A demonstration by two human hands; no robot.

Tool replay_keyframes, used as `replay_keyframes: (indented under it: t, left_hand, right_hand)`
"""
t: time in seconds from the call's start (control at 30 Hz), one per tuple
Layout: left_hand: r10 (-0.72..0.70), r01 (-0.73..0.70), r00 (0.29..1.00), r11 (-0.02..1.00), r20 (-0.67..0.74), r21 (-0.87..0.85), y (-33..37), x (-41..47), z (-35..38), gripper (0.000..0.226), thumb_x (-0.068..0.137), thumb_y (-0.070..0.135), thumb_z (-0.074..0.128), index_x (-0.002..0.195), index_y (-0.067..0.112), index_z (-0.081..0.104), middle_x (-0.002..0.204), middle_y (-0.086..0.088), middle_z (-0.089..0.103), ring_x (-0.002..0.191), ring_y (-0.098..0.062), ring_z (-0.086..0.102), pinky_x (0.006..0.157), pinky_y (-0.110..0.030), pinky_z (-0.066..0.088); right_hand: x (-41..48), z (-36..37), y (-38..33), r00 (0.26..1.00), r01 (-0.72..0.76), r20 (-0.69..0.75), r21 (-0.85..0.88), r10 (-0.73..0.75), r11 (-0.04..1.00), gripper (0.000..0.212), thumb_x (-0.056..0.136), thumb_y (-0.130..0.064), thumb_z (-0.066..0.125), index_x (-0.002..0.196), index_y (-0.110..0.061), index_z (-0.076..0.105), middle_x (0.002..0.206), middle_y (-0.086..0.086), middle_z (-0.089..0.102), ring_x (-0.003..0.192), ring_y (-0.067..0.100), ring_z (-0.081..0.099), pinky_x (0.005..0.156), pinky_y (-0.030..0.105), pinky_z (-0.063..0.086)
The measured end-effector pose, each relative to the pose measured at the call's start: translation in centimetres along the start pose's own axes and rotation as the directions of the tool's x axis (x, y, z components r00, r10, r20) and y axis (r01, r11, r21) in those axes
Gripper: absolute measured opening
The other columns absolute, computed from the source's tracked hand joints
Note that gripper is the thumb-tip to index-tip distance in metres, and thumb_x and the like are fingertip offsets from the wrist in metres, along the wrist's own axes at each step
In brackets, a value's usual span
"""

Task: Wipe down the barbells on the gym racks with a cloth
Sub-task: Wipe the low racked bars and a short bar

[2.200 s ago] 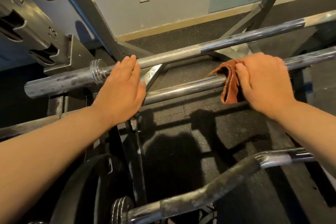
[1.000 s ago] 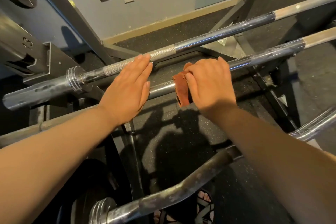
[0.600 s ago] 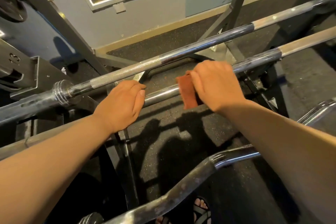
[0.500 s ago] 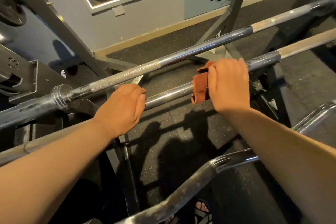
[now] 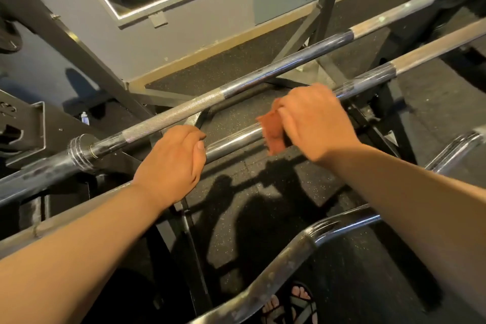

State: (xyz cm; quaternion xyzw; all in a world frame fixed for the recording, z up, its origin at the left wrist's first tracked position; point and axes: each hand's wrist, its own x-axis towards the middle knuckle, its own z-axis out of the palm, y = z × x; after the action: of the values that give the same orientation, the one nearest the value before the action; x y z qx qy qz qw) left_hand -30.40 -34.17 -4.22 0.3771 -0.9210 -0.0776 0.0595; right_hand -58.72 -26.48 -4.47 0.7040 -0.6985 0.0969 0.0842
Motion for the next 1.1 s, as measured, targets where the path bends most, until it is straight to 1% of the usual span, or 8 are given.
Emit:
replay_keyframes:
  t: [0.1,0.2,0.33,0.47,0.67,0.8,0.97,1.1]
  left_hand:
    - [-0.004,0.004,1.0,1.0,-0.006,-0.005,-0.1,0.0,0.2,0.048,0.106,0.028,0.028,0.124,0.003,0.064,0.12,-0.013,0.064,0.117,-0.023,0.053,0.109,-0.026,0.031]
    - [0.0,0.0,1.0,1.0,0.003,-0.009,-0.1,0.0,0.1,0.048,0.107,0.029,0.028,0.125,0.004,0.064,0.12,-0.012,0.063,0.117,-0.023,0.053,0.108,-0.025,0.032]
    - [-0.053,0.051,0.997,0.998,0.057,0.038,-0.1,-0.1,0.1,0.054,0.106,0.035,0.021,0.127,0.007,0.062,0.124,-0.01,0.063,0.121,-0.024,0.053,0.107,-0.035,0.039]
    - [-0.093,0.093,0.984,0.996,0.155,0.006,0.2,0.1,-0.4,0.055,0.107,0.039,0.018,0.131,0.011,0.058,0.124,-0.008,0.063,0.116,-0.025,0.057,0.102,-0.039,0.045]
    - [-0.074,0.08,0.978,0.996,0.195,-0.024,2.0,1.5,-1.2,0.054,0.105,0.04,0.022,0.13,0.009,0.059,0.121,-0.01,0.062,0.11,-0.025,0.058,0.1,-0.04,0.047]
    - [0.047,-0.044,0.975,0.999,0.216,-0.022,6.2,4.9,-0.4,0.058,0.104,0.043,0.016,0.111,0.008,0.062,0.105,-0.008,0.06,0.097,-0.024,0.056,0.09,-0.042,0.048]
    - [0.034,-0.013,0.976,0.995,0.215,-0.097,7.9,8.6,1.1,0.053,0.105,0.041,0.014,0.103,0.017,0.061,0.101,-0.005,0.06,0.098,-0.023,0.054,0.093,-0.045,0.046]
    - [0.026,0.012,0.972,0.987,0.235,-0.159,7.5,8.1,1.2,0.053,0.106,0.042,0.013,0.105,0.014,0.059,0.1,-0.005,0.058,0.097,-0.022,0.053,0.093,-0.043,0.045]
  right_hand:
    - [-0.5,0.1,-1.5,0.942,-0.335,-0.008,0.068,0.337,0.94,0.034,0.105,-0.03,0.028,0.104,-0.015,0.058,0.103,0.007,0.057,0.11,0.031,0.053,0.114,0.055,0.032]
    - [0.0,0.0,-7.5,0.846,-0.532,0.08,0.182,0.527,0.827,0.045,0.106,-0.037,0.026,0.121,-0.011,0.06,0.135,0.015,0.054,0.144,0.037,0.032,0.122,0.064,0.012]
    - [-0.4,0.8,-14.6,0.92,-0.386,0.152,0.186,0.362,0.903,0.04,0.106,-0.04,0.031,0.127,-0.014,0.054,0.144,0.015,0.049,0.152,0.039,0.019,0.122,0.065,-0.002]
    - [-1.1,0.5,-11.0,0.978,-0.189,0.128,0.206,0.165,0.96,0.042,0.105,-0.042,0.024,0.13,-0.024,0.052,0.134,0.003,0.052,0.146,0.029,0.031,0.122,0.063,0.001]
    - [-0.8,-0.4,-0.3,0.918,-0.396,0.05,0.08,0.393,0.915,0.029,0.096,-0.032,0.048,0.115,-0.012,0.058,0.121,0.013,0.059,0.129,0.035,0.047,0.117,0.066,0.023]
    - [0.3,0.1,-1.8,0.822,-0.566,0.039,0.166,0.568,0.807,0.041,0.105,-0.035,0.031,0.122,-0.009,0.059,0.139,0.018,0.052,0.147,0.037,0.029,0.122,0.065,0.01]
    - [-1.1,0.2,-4.8,0.907,-0.405,0.072,0.418,0.415,0.813,0.045,0.105,-0.034,0.02,0.127,-0.016,0.056,0.143,0.007,0.047,0.154,0.026,0.012,0.123,0.051,-0.014]
    - [-1.8,0.6,-0.7,0.932,-0.306,-0.031,0.467,0.361,0.83,0.041,0.106,-0.032,0.024,0.124,-0.018,0.058,0.133,0.002,0.053,0.148,0.021,0.028,0.127,0.046,-0.004]
